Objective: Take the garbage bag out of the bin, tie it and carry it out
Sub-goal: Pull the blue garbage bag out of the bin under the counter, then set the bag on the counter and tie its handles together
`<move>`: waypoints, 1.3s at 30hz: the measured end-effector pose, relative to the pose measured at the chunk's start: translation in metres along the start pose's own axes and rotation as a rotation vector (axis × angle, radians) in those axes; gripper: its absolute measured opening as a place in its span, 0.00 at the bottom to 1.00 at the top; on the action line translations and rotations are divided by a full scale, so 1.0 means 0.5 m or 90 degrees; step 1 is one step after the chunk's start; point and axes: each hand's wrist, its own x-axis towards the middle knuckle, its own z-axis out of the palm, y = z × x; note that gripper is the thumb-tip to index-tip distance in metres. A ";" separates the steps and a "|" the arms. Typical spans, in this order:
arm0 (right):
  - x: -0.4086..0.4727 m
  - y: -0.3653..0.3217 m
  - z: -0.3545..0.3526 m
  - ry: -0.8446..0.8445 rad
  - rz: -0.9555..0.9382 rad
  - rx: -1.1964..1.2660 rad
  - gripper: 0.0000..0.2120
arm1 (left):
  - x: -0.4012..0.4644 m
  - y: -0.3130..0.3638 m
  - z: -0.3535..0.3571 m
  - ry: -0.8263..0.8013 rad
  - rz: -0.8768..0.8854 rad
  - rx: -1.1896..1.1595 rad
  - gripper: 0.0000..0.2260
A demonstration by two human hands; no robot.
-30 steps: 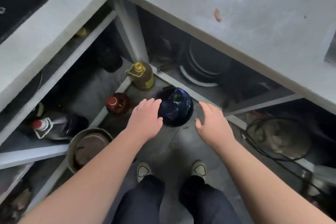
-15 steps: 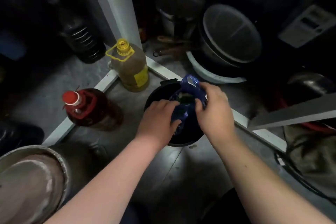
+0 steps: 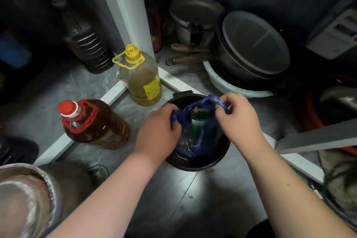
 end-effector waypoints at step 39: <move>-0.242 -0.912 -0.890 0.123 0.111 0.172 0.05 | -0.136 0.757 -1.036 -0.012 0.047 -0.127 0.01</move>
